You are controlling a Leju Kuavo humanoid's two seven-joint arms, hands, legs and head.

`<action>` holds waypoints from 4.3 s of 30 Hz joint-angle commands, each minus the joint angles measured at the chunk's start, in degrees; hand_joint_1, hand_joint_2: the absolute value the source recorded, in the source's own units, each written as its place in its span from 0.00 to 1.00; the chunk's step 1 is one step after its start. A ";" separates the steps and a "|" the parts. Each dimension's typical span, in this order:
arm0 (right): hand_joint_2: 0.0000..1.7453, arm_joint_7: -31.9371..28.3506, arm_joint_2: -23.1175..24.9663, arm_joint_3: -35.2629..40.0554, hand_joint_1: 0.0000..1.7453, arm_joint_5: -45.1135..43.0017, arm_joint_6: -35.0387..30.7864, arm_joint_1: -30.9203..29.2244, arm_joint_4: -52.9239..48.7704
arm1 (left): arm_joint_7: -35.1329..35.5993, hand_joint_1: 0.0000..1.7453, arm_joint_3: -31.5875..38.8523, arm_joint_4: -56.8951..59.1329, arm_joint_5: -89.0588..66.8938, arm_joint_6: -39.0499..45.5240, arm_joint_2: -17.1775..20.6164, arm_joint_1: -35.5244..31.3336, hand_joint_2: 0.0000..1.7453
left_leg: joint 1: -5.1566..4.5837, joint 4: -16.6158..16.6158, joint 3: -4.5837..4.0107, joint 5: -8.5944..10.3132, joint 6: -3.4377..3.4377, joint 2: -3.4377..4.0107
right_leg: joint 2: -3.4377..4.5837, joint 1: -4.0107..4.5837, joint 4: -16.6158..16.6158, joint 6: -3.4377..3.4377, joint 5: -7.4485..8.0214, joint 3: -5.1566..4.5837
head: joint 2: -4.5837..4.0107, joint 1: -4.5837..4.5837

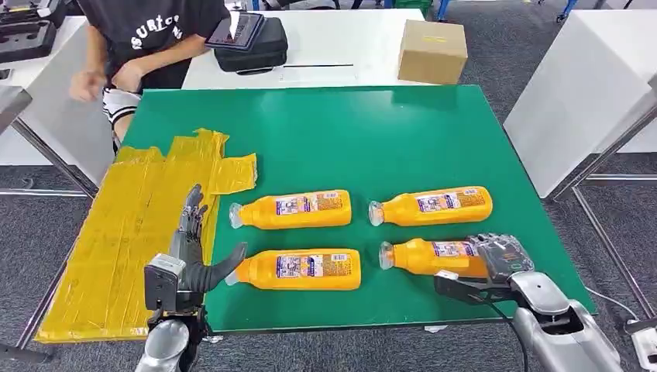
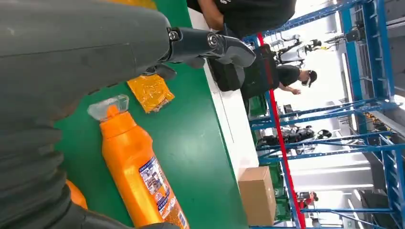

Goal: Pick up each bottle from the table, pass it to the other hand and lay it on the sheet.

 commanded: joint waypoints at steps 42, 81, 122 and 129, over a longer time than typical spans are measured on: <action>1.00 -3.37 19.07 -9.84 1.00 -14.12 -20.14 3.15 -25.26 | 0.47 0.00 0.76 -1.76 -2.57 2.03 0.26 1.00 1.00 | 0.04 0.00 -0.47 -0.04 -0.10 0.02 | -0.02 0.04 0.02 -0.06 -0.14 -0.38 | 0.00 0.00; 1.00 -30.58 38.77 4.58 1.00 -56.10 -2.23 -21.07 26.24 | 4.64 0.00 -15.61 -2.98 -2.72 -5.52 3.39 -10.13 1.00 | 0.12 0.00 -0.45 0.03 -0.17 0.06 | -0.03 0.10 0.07 -0.11 -0.15 -0.36 | 0.02 0.02; 1.00 -31.69 45.29 16.98 1.00 -43.56 -16.15 -27.80 42.84 | 16.18 0.00 -7.94 9.22 9.77 -16.65 3.39 -15.75 1.00 | 0.11 -0.03 -0.53 0.09 -0.16 -0.08 | -0.16 0.06 0.08 -0.07 -0.14 -0.43 | 0.02 0.04; 1.00 -30.93 45.33 17.44 1.00 -42.29 -18.04 -27.42 42.19 | 17.59 0.00 -8.78 10.86 11.53 -19.14 3.34 -17.03 1.00 | 0.13 0.00 -0.46 0.06 -0.19 -0.08 | -0.18 0.10 0.10 -0.14 -0.18 -0.38 | 0.00 0.02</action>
